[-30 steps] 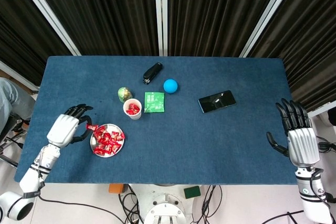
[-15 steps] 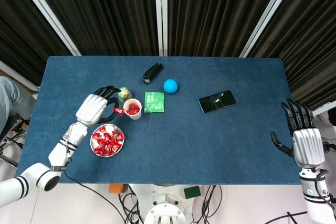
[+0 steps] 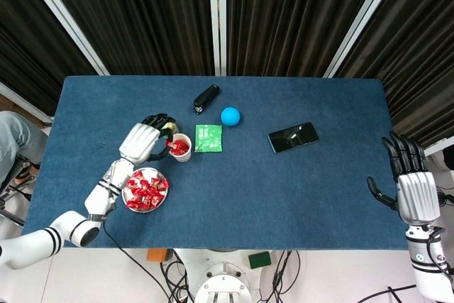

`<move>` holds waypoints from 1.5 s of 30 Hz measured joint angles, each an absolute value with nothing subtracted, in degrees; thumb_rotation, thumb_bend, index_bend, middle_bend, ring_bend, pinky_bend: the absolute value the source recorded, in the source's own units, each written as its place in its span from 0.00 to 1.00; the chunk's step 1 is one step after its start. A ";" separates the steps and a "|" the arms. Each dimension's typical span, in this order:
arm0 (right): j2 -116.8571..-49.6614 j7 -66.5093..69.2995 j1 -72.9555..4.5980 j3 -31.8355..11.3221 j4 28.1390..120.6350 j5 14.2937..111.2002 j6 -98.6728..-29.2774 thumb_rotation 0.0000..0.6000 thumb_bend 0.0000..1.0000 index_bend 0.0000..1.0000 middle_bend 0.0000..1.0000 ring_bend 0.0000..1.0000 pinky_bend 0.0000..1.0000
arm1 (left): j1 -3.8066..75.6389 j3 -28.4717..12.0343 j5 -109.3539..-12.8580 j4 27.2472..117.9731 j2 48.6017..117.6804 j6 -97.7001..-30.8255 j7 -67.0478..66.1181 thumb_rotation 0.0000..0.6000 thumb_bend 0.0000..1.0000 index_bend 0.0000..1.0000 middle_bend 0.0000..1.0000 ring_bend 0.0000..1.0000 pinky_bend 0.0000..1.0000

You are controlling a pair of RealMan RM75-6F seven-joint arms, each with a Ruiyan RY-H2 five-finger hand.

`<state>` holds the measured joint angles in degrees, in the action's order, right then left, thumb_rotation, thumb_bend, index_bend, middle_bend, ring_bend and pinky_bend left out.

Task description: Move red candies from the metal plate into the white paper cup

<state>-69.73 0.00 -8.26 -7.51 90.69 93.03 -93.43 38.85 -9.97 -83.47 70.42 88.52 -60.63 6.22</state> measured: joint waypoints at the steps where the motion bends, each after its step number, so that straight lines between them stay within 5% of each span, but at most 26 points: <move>1: -69.70 -0.02 -8.25 -7.52 90.71 93.02 -93.44 1.00 0.32 0.00 0.00 0.00 0.00 | 39.06 -9.99 -83.39 70.10 88.74 -60.56 6.36 1.00 0.37 0.49 0.22 0.12 0.21; 3: -69.63 -0.10 -8.23 -7.53 90.79 93.00 -93.46 1.00 0.32 0.00 0.00 0.00 0.00 | 39.37 -9.98 -83.27 69.73 89.02 -60.40 6.56 1.00 0.37 0.45 0.22 0.12 0.21; 7: -69.47 -0.27 -8.17 -7.54 91.05 93.13 -93.65 1.00 0.32 0.00 0.00 0.00 0.00 | 39.76 -9.71 -82.94 69.37 89.22 -59.89 6.49 1.00 0.36 0.18 0.22 0.12 0.21; 10: -69.39 -0.34 -8.11 -7.53 91.15 93.17 -93.75 1.00 0.32 0.00 0.00 0.00 0.00 | 39.70 -9.51 -83.15 69.31 89.24 -60.53 6.52 1.00 0.36 0.12 0.22 0.12 0.21; 18: -69.42 -0.16 -8.15 -7.58 91.15 93.14 -93.72 1.00 0.32 0.00 0.00 0.00 0.00 | 37.21 -7.94 -84.70 73.74 86.10 -64.77 6.56 1.00 0.36 0.24 0.22 0.12 0.21; 29: -70.15 0.36 -8.68 -7.23 90.31 93.32 -92.71 1.00 0.32 0.00 0.00 0.00 0.00 | 25.98 1.73 -86.88 83.55 77.66 -71.33 7.39 1.00 0.35 0.35 0.23 0.12 0.21; 45: -70.47 -0.86 -8.81 -6.37 90.74 94.24 -92.30 1.00 0.32 0.00 0.00 0.00 0.00 | 22.87 5.75 -89.83 76.76 82.42 -69.76 7.00 1.00 0.35 0.33 0.21 0.12 0.21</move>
